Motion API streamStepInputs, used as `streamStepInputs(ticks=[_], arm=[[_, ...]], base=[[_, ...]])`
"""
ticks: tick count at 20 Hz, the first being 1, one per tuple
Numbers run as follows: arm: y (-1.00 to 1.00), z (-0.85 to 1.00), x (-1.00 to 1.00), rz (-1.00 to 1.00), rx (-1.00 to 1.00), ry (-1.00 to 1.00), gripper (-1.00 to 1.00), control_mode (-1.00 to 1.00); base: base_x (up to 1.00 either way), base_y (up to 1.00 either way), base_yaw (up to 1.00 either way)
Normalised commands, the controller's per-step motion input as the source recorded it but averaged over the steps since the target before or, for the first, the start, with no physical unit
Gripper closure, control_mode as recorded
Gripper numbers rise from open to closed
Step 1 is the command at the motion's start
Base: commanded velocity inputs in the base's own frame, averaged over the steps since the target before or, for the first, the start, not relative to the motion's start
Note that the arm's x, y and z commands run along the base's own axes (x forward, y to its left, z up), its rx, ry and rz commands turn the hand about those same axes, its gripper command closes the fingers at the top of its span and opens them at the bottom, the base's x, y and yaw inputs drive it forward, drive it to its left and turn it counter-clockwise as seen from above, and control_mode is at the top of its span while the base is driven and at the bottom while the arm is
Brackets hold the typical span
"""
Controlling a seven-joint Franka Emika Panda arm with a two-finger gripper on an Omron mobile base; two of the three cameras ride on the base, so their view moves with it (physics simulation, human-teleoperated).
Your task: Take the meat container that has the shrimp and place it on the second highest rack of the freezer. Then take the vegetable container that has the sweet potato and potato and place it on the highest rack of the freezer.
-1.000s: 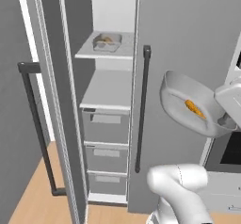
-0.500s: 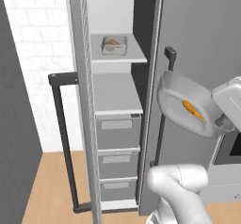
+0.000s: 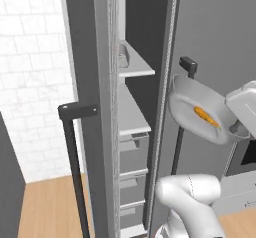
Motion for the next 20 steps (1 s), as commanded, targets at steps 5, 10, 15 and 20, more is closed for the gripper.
streamStepInputs(ticks=[5,10,15,20], arm=[[0.00,0.00,0.00,0.00,0.00,0.00,1.00,1.00],[-0.01,-0.10,0.23,-0.15,0.00,0.01,1.00,-1.00],[0.03,-0.67,0.54,-0.06,0.00,0.11,1.00,-1.00],[0.04,-0.70,0.09,0.03,0.07,0.03,1.00,-1.00]], base=[[-0.16,0.49,-0.14],[0.00,0.00,0.00],[0.00,0.00,0.00],[0.00,0.00,0.00]])
